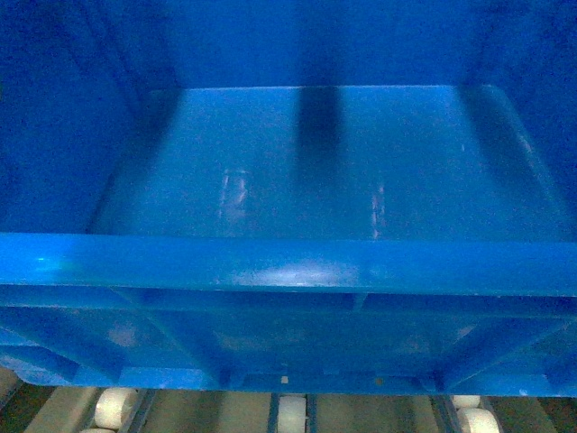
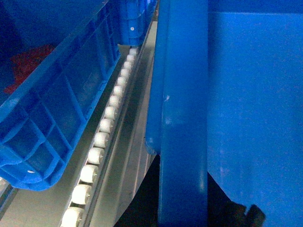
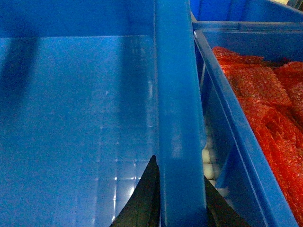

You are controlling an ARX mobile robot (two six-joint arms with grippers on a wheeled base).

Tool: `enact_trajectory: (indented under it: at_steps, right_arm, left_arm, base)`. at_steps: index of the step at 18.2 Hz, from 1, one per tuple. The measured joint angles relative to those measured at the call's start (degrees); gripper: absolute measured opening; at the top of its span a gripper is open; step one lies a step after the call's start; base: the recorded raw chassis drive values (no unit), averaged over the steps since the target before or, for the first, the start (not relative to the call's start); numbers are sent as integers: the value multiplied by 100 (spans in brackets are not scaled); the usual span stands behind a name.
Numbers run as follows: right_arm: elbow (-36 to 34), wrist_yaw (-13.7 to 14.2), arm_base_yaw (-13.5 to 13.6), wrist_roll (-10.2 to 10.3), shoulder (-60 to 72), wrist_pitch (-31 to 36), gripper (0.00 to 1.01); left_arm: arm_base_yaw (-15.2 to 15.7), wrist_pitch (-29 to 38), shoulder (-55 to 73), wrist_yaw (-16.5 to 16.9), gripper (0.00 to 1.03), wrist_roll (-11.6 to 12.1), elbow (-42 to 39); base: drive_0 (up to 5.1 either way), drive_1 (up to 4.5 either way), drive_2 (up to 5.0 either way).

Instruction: Place box next to blue box on left shelf

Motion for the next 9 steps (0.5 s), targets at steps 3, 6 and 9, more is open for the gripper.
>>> enact_trajectory:
  at_steps: [3, 6, 9]
  right_arm:
    - [0, 0, 0, 0, 0, 2, 9]
    - [0, 0, 0, 0, 0, 2, 9]
    - [66, 1528, 505, -286, 157, -4, 11]
  left_arm:
    - [0, 0, 0, -2, 9, 0, 0]
    - [0, 0, 0, -2, 9, 0, 0]
    - [-114, 796, 116, -481, 10, 400, -271]
  base:
    - [0, 0, 0]
    - [0, 0, 0]
    - [0, 0, 0]
